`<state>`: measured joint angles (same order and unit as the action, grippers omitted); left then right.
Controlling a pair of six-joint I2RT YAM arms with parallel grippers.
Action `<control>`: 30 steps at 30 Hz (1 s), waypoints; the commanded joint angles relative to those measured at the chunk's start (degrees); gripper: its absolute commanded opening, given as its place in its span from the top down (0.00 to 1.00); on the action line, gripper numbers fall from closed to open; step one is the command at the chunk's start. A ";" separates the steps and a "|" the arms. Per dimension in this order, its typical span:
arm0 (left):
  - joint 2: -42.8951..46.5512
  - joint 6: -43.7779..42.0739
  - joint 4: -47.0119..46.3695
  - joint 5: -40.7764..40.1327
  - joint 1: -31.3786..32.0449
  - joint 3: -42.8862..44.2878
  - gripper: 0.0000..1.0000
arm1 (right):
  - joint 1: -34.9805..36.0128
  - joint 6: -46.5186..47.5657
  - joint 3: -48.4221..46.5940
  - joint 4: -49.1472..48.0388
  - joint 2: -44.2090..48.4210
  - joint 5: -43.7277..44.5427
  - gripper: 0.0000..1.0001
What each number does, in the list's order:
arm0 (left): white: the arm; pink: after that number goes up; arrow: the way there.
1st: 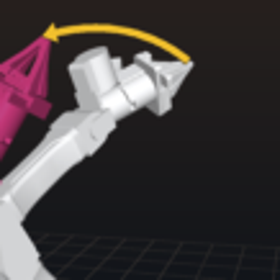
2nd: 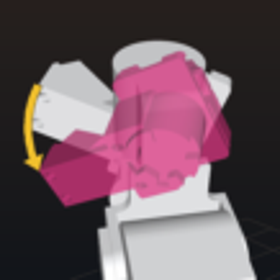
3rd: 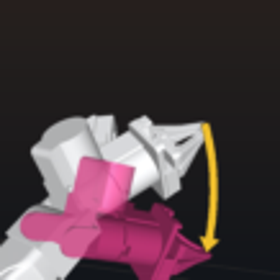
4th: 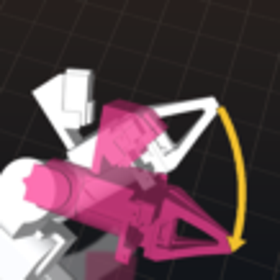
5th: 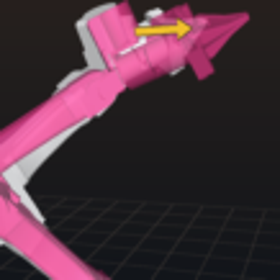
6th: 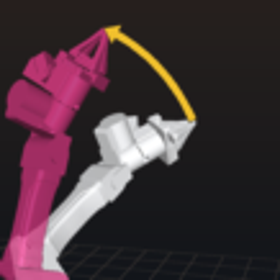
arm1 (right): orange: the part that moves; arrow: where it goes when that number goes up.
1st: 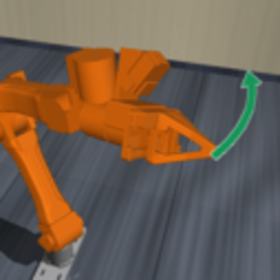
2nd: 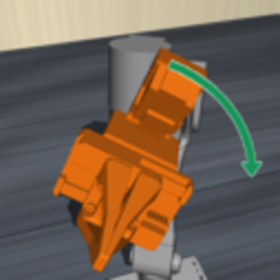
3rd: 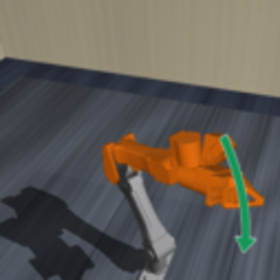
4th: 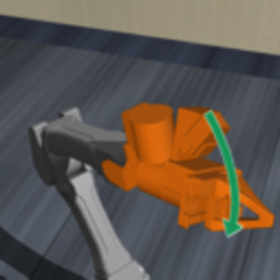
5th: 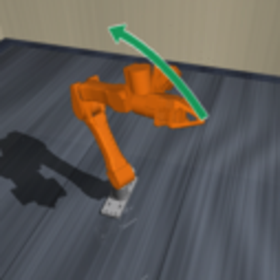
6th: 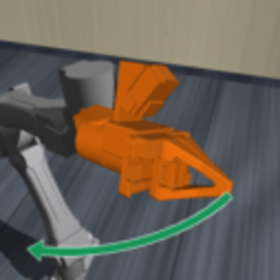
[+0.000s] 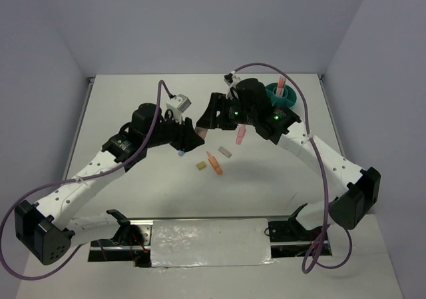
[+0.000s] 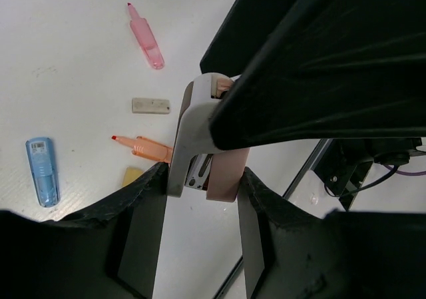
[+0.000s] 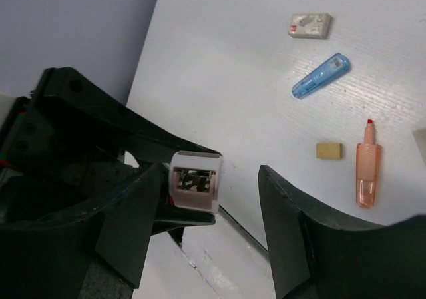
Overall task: Sort the stationery into containers
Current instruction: Pick up the stapler from the center of the board, then place the stapler in the storage box.
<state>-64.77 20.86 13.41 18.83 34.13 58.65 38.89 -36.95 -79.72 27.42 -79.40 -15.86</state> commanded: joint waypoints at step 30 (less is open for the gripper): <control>-3.17 -3.55 18.58 -9.60 -0.03 9.12 0.01 | -32.30 42.31 -1.22 -11.94 -5.23 19.87 1.00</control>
<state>-69.84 19.11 27.77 8.21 34.24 66.00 7.44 -7.11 -79.11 19.20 -82.13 -12.19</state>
